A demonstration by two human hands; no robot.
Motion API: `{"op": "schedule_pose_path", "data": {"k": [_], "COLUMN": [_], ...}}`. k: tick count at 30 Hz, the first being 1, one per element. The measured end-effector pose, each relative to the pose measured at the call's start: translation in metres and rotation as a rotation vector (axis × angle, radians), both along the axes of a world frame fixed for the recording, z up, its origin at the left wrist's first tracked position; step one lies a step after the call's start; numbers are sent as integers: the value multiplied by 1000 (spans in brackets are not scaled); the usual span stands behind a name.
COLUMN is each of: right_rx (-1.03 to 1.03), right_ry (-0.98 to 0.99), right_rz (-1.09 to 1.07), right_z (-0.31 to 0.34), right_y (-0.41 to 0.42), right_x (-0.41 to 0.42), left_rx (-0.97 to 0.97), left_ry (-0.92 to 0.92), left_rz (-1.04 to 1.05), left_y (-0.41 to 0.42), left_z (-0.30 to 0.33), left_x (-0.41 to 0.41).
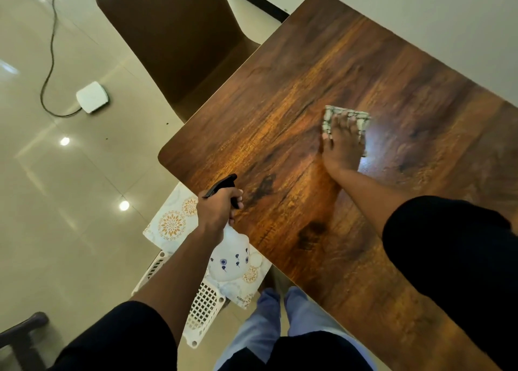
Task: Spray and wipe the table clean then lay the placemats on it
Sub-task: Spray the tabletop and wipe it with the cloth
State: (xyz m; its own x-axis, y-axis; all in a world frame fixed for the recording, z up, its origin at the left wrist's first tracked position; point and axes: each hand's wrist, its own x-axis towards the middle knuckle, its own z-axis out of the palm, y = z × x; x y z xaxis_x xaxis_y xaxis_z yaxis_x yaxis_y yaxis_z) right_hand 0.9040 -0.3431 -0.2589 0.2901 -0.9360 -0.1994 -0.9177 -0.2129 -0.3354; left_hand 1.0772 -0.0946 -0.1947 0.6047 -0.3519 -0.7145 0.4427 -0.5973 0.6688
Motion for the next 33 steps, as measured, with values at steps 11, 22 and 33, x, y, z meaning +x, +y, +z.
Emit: {"op": "schedule_pose_path", "data": {"k": [11,22,33], "right_rx": [44,10,8], "right_ry": [-48,-46,19], "right_rz": [820,223,-87], "right_z": [-2,-4,-2], "right_y": [186,62,55], "right_x": [72,-37,-50], "left_rx": [7,26,8], "left_ry": [-31,-6,21], "left_rz": [45,1,31], "left_y": [28,31,48], "left_z": [5,-6,-7], "left_x": [-4,-34,-60]}}
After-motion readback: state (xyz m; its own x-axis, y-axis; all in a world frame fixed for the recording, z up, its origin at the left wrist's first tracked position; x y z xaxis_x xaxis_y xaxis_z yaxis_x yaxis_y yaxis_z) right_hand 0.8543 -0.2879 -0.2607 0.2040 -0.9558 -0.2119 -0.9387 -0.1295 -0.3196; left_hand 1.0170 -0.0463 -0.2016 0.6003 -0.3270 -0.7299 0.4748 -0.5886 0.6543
